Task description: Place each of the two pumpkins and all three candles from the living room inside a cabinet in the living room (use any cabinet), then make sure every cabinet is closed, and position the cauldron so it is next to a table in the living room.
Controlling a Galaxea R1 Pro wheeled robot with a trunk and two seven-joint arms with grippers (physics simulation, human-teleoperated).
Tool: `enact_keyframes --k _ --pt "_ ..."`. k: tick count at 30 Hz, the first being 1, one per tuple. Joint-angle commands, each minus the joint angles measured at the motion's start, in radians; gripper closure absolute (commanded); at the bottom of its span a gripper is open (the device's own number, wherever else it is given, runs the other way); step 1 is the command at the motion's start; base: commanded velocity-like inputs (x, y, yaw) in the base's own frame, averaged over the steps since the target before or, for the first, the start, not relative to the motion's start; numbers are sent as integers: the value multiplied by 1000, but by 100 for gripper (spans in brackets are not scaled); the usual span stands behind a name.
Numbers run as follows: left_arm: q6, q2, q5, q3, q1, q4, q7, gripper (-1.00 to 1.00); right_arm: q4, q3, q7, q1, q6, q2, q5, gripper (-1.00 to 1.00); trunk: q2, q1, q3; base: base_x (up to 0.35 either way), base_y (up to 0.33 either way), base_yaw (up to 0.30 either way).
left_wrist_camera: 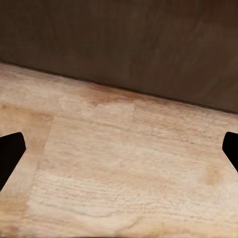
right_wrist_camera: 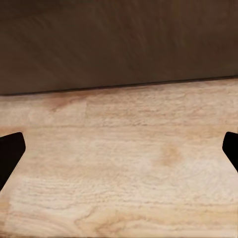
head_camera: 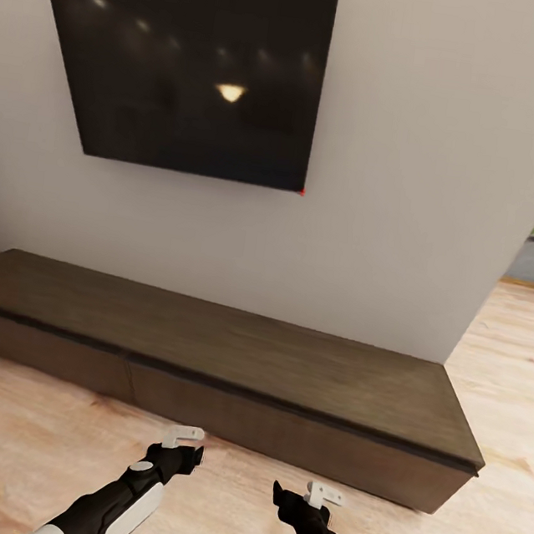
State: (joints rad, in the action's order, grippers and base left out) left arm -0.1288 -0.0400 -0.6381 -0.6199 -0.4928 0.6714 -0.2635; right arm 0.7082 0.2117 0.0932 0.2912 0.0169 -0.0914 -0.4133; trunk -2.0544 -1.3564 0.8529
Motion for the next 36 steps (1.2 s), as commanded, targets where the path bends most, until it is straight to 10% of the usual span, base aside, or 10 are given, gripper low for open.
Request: enact_keyframes --k 1,36 --pt "-2 -1 -8 -8 -1 2 -10 -100 1 5 8 0 2 1 -9 -100 7 4 -2 0 0 291" --pt "-82 -1 -50 -8 -1 14 -46 -100 -1 6 6 0 5 0 -13 -100 238 131 -106 0 0 290"
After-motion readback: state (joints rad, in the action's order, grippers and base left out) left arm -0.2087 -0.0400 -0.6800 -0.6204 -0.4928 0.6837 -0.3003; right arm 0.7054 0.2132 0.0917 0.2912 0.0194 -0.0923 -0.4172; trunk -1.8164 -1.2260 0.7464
